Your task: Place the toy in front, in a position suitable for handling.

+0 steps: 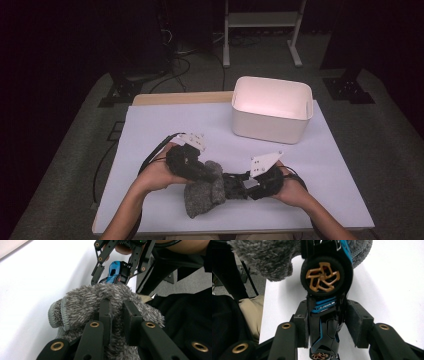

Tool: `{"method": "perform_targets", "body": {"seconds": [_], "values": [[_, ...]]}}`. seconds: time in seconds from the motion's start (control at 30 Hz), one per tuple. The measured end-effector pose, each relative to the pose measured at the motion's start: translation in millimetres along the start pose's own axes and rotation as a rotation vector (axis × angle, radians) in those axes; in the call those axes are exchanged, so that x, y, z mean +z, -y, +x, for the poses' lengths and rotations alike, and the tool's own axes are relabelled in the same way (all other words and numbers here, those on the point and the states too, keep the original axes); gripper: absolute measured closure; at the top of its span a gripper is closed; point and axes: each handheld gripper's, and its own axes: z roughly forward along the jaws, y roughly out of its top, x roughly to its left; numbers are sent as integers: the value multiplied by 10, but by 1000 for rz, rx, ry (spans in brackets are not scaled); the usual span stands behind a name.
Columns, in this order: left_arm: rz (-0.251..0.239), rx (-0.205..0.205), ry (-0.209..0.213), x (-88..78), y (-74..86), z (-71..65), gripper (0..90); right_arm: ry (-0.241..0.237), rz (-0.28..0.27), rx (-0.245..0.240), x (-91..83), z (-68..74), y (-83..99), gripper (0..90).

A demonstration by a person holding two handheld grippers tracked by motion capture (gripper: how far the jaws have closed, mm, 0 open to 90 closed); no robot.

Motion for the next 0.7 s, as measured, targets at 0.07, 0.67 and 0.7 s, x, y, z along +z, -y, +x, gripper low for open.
{"method": "perform_targets", "body": {"seconds": [0.07, 0.67, 0.7], "values": [[-1, 1, 1, -12, -22, -13, 795, -2, -3, 0, 12, -2, -3, 557], [28, 106, 19, 154, -472, -159, 795, 1, -6, -19, 92, 18, -31, 558], [10, 94, 9, 90, -438, -151, 795, -1, -7, -6, 72, 6, -16, 558]]}}
